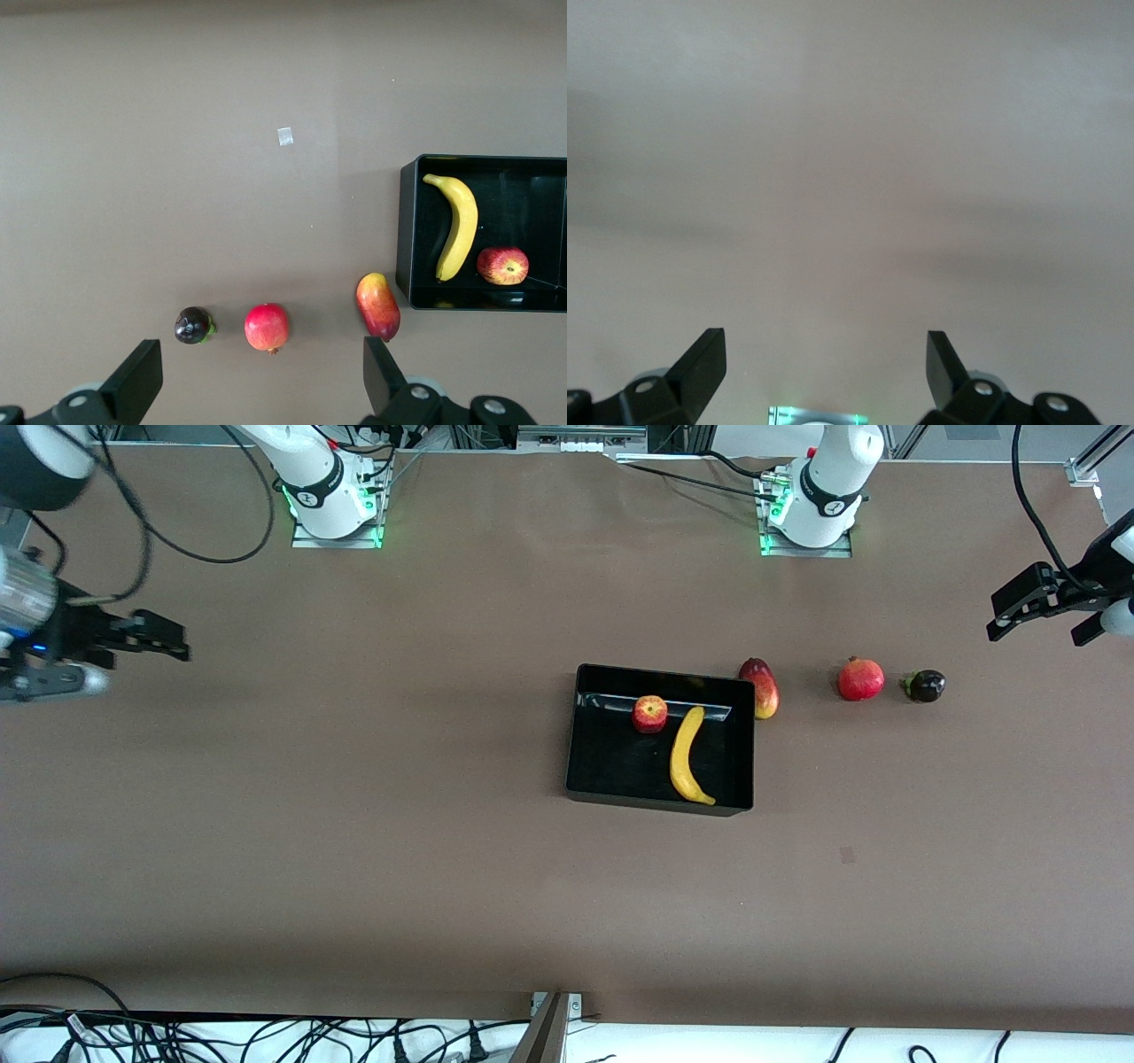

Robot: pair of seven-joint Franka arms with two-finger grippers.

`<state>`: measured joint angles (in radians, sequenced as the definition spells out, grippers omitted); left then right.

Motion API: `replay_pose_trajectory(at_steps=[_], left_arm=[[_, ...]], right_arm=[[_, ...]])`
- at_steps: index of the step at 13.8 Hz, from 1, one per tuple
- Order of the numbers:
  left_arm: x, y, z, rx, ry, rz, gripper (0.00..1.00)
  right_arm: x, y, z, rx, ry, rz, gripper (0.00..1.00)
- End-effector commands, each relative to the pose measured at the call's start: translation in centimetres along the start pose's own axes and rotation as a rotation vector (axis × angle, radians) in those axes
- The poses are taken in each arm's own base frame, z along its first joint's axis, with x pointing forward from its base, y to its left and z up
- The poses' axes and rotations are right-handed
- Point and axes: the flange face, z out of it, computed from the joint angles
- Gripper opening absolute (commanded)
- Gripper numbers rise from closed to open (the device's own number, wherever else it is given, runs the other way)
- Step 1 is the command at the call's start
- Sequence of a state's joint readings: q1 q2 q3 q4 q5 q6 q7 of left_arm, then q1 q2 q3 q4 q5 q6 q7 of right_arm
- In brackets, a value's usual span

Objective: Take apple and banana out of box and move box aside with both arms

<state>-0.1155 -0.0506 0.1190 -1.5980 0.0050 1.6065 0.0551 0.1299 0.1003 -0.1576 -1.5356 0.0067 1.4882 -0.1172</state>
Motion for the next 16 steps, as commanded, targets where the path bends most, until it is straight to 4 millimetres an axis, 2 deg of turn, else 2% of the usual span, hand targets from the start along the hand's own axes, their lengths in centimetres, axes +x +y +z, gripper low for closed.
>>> replay_pose_trajectory(at_steps=[1,3,6,8,16], left_arm=[[0.3,0.0,-0.6,0.023,0.010,0.026,1.00],[0.3,0.1,-0.6,0.022,0.010,0.027,1.00],[0.3,0.1,-0.6,0.015,0.011,0.024,1.00],[0.3,0.2,-0.4,0.006,0.010,0.005,1.00],[0.4,0.5,-0.2,0.005,0.005,0.002,1.00]], right_arm=[[-0.9,-0.2,-1.1,0.002,-0.006,0.008,1.00],[-0.9,0.1,-1.0,0.006,-0.010,0.006,1.00],[-0.9,2.0,-1.3,0.009,0.005,0.038,1.00],[-0.9,2.0,-1.8,0.001,0.018,0.046,1.00],[-0.9,2.3,-1.9,-0.004,0.020,0.054,1.00]])
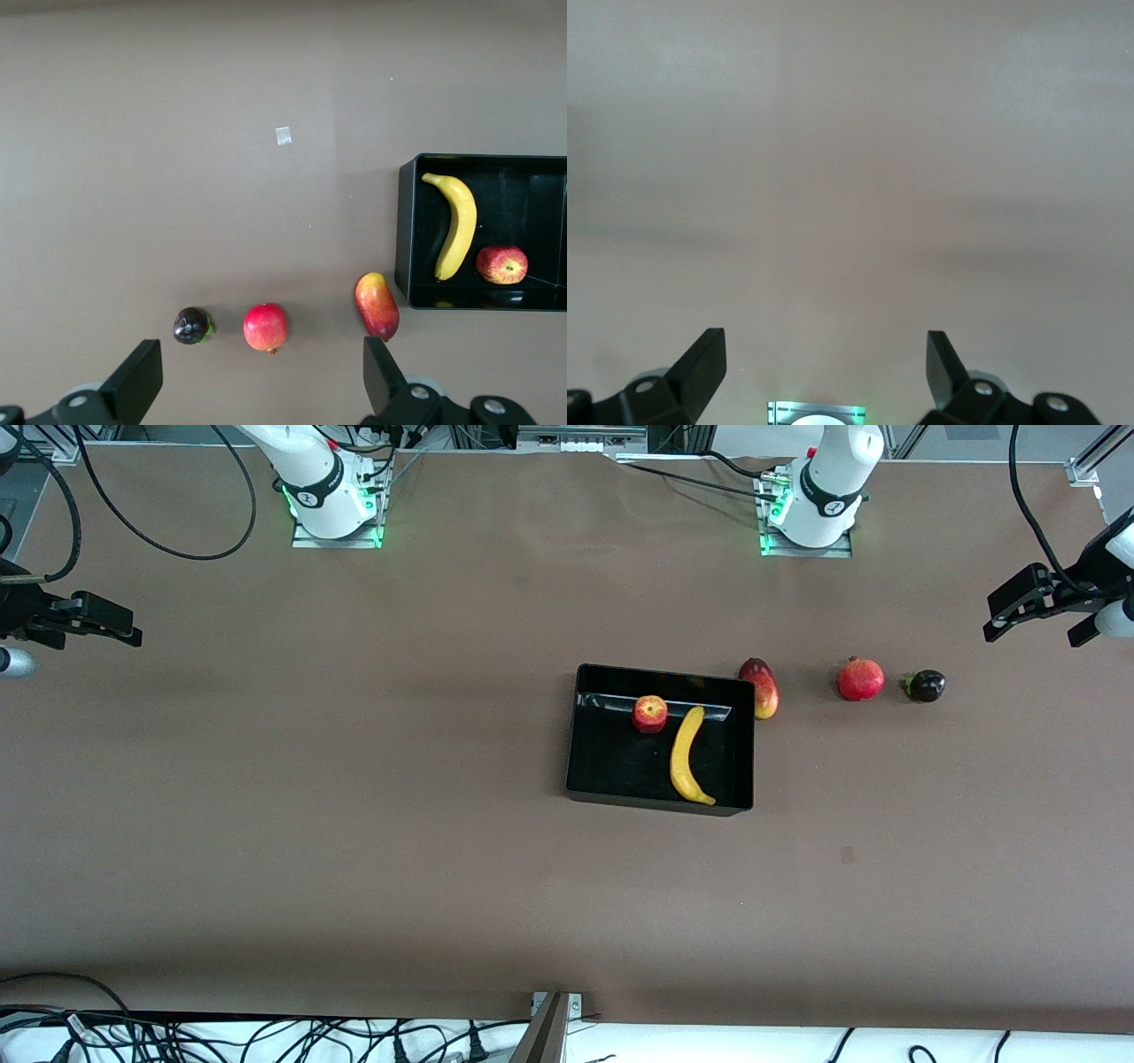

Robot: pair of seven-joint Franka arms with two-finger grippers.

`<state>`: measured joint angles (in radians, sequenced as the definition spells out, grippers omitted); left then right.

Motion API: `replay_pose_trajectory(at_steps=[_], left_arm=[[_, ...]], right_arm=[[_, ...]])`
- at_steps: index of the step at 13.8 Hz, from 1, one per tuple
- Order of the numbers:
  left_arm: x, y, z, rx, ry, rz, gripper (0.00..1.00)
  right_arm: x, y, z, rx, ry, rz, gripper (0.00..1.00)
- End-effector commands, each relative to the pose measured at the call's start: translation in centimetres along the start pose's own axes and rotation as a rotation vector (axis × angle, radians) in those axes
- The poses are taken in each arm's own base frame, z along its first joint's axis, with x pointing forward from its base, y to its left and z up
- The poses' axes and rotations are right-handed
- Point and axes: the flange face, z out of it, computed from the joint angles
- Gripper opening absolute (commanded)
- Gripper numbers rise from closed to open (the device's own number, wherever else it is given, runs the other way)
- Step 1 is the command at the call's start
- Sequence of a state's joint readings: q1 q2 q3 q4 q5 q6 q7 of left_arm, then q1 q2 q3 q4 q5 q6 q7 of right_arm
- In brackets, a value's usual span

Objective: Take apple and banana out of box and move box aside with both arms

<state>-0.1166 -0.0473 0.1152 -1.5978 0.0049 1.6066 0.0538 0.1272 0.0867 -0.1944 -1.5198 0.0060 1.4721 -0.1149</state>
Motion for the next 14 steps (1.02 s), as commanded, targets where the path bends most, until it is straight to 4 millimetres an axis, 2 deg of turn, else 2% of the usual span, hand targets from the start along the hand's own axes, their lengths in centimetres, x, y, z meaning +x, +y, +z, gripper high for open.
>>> replay_pose_trajectory(at_steps=[1,14], left_arm=[[0.27,0.22,-0.35,0.005,0.008,-0.001,1.00],[0.30,0.39,0.09,-0.003,-0.001,-0.015,1.00]], right_arm=[[-0.01,0.21,-0.65,-0.006,0.008,0.013,1.00],[-0.01,0.12,-0.56,0.002,0.006,0.015,1.00]])
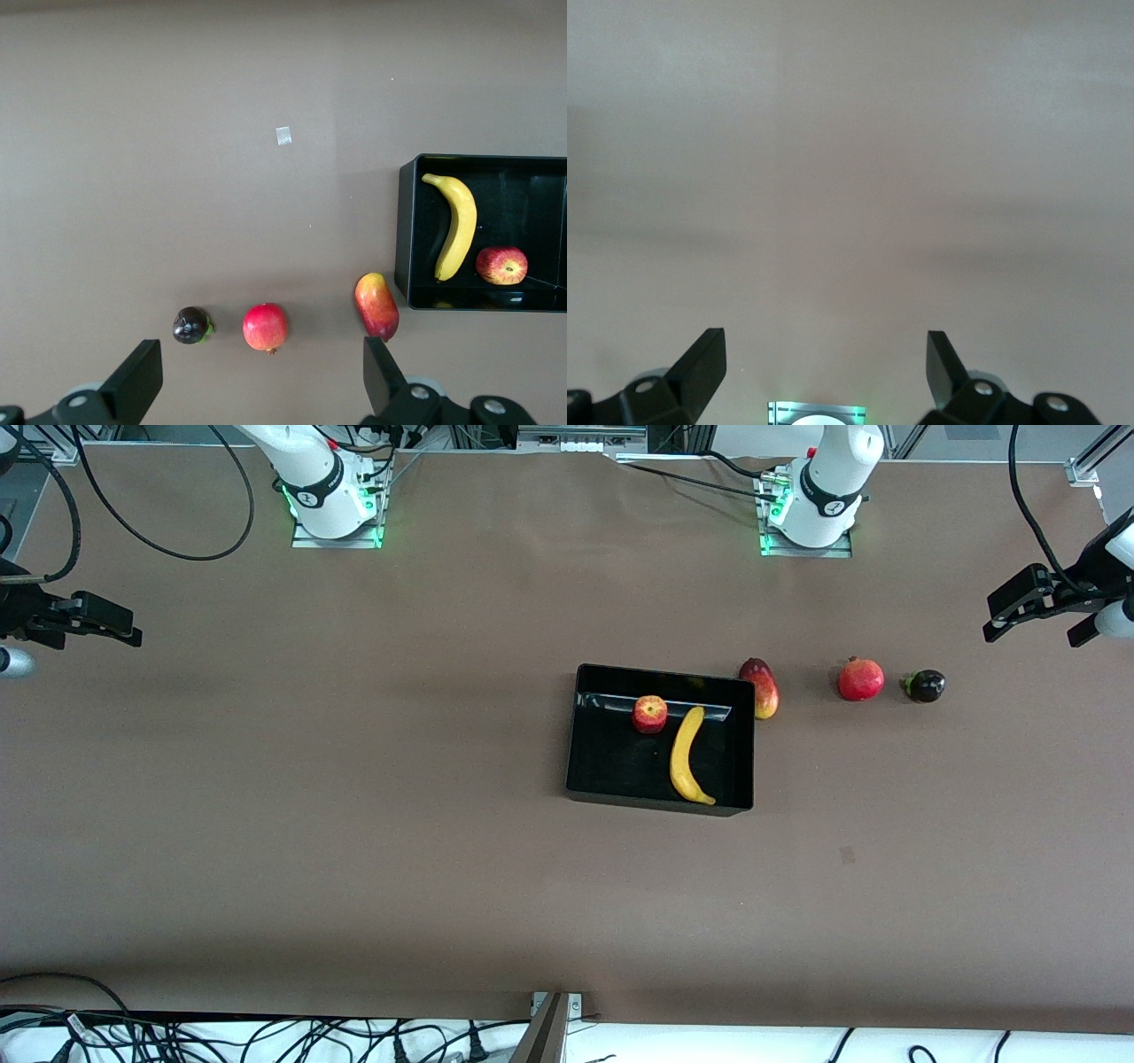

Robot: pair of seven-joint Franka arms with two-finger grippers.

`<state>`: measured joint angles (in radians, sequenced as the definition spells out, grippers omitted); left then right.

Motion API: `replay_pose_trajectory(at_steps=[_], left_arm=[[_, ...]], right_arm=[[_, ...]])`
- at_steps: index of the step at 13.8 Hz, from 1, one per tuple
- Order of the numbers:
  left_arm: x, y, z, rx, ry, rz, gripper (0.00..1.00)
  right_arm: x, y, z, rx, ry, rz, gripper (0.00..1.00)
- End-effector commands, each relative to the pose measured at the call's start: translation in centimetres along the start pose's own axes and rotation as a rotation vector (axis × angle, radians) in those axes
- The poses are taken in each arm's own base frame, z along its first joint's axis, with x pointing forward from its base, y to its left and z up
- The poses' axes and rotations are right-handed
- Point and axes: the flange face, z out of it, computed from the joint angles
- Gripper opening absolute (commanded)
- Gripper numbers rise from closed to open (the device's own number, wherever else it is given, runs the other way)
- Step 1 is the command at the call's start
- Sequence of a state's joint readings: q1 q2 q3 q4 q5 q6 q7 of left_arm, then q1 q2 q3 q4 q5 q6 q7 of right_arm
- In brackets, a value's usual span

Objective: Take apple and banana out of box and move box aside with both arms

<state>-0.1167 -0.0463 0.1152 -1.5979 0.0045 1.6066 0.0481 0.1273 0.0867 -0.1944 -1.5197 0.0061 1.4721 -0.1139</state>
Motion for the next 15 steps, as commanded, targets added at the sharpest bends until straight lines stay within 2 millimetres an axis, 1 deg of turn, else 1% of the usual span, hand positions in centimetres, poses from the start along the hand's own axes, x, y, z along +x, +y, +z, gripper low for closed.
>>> replay_pose_trajectory(at_steps=[1,2,3,4,5,6,9,10,11,12,13,14,15], left_arm=[[0.3,0.7,0.3,-0.031,-0.003,-0.019,1.00],[0.3,0.9,0.5,-0.056,-0.009,-0.027,1.00],[0.5,1.2,1.2,-0.080,-0.022,-0.038,1.00],[0.8,1.6,2.3,-0.117,-0.045,-0.053,1.00],[1.2,2.9,3.6,-0.134,-0.071,-0.074,1.00],[1.7,5.3,5.1,-0.119,-0.105,-0.124,1.00],[4.4,12.4,11.6,-0.014,-0.139,-0.213,1.00],[5.2,14.0,14.0,0.006,-0.141,-0.254,1.00],[5.6,16.1,16.0,0.013,-0.154,-0.277,1.00],[5.8,17.7,17.8,0.020,-0.170,-0.288,1.00],[5.9,19.9,20.2,0.028,-0.190,-0.287,1.00],[5.6,22.3,22.4,0.038,-0.210,-0.285,1.00],[5.5,24.3,24.4,0.046,-0.218,-0.300,1.00]], right_arm=[[0.0,0.1,-0.6,0.002,0.007,0.014,1.00],[0.0,0.1,-0.6,0.003,0.007,0.014,1.00],[0.0,0.1,-0.5,0.002,0.006,0.014,1.00],[0.0,0.1,-0.6,0.002,0.007,0.014,1.00],[0.0,0.1,-0.5,0.003,0.006,0.014,1.00],[0.0,0.1,-0.6,0.003,0.007,0.014,1.00],[0.0,0.1,-0.6,0.003,0.007,0.014,1.00],[0.0,0.1,-0.6,0.005,0.008,0.014,1.00],[0.0,0.0,-0.5,0.003,0.006,0.012,1.00],[0.0,0.0,-0.6,0.003,0.007,0.012,1.00],[0.0,0.1,-0.5,0.005,0.006,0.014,1.00],[0.0,0.1,-0.6,0.005,0.006,0.015,1.00],[0.0,0.1,-0.6,0.003,0.007,0.014,1.00]])
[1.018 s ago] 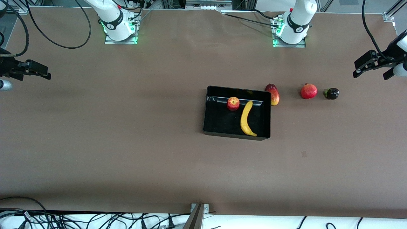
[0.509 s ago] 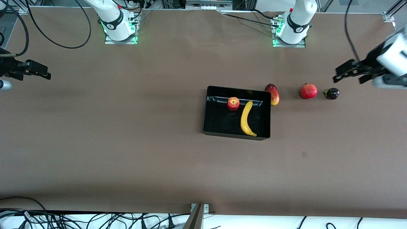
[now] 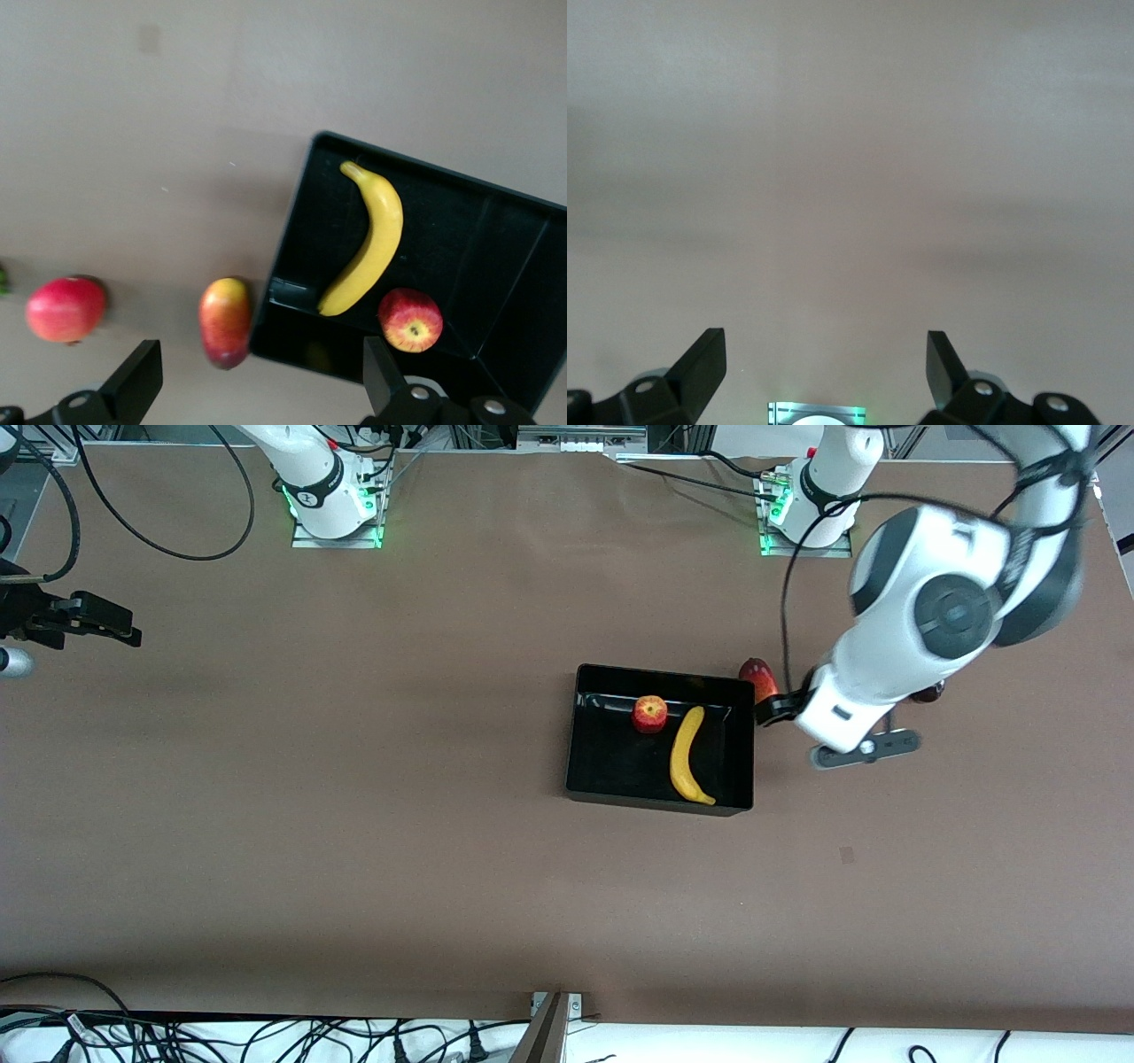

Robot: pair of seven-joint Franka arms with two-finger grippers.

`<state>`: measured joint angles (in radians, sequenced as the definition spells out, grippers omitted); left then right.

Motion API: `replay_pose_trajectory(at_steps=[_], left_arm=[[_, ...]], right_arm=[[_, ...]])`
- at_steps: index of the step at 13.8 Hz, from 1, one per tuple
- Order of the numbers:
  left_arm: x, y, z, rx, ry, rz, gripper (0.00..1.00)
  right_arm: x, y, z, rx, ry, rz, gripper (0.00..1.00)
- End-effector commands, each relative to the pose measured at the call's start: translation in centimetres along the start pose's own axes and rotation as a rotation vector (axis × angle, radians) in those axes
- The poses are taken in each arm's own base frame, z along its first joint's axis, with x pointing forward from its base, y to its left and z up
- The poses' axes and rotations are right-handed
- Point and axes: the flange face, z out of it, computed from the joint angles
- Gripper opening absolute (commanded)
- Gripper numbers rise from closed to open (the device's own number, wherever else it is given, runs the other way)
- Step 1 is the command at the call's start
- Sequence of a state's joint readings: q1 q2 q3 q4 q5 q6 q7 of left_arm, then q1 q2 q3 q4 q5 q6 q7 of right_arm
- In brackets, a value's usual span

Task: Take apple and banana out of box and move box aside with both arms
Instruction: 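Reach the left gripper down into the black box toward the red apple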

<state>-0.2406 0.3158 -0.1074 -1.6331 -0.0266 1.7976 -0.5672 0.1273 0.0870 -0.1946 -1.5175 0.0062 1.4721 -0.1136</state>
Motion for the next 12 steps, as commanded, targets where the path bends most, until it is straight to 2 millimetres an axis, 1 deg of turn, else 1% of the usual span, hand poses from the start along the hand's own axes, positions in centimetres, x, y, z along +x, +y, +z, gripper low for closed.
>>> replay_pose_trajectory(at_steps=[1,3,5,8,11,12], left_arm=[[-0.1,4.3,4.2,0.036,-0.008,-0.047,1.00],[-0.9,6.5,7.2,0.059,-0.022,-0.017,1.00],[-2.2,8.8,9.8,0.076,-0.056,0.017,1.00],[-4.0,11.8,12.9,0.066,-0.069,0.052,1.00],[-4.9,13.9,16.8,0.020,-0.081,0.078,1.00],[-5.8,14.8,17.8,0.000,-0.068,0.099,1.00]], right_arm=[[0.0,0.1,-0.5,0.003,0.006,0.014,1.00],[0.0,0.1,-0.5,0.005,0.004,0.013,1.00],[0.0,0.1,-0.5,0.005,0.006,0.013,1.00],[0.0,0.1,-0.4,0.005,0.001,0.015,1.00],[0.0,0.1,-0.4,0.007,0.001,0.013,1.00],[0.0,0.1,-0.4,0.007,0.000,0.015,1.00]])
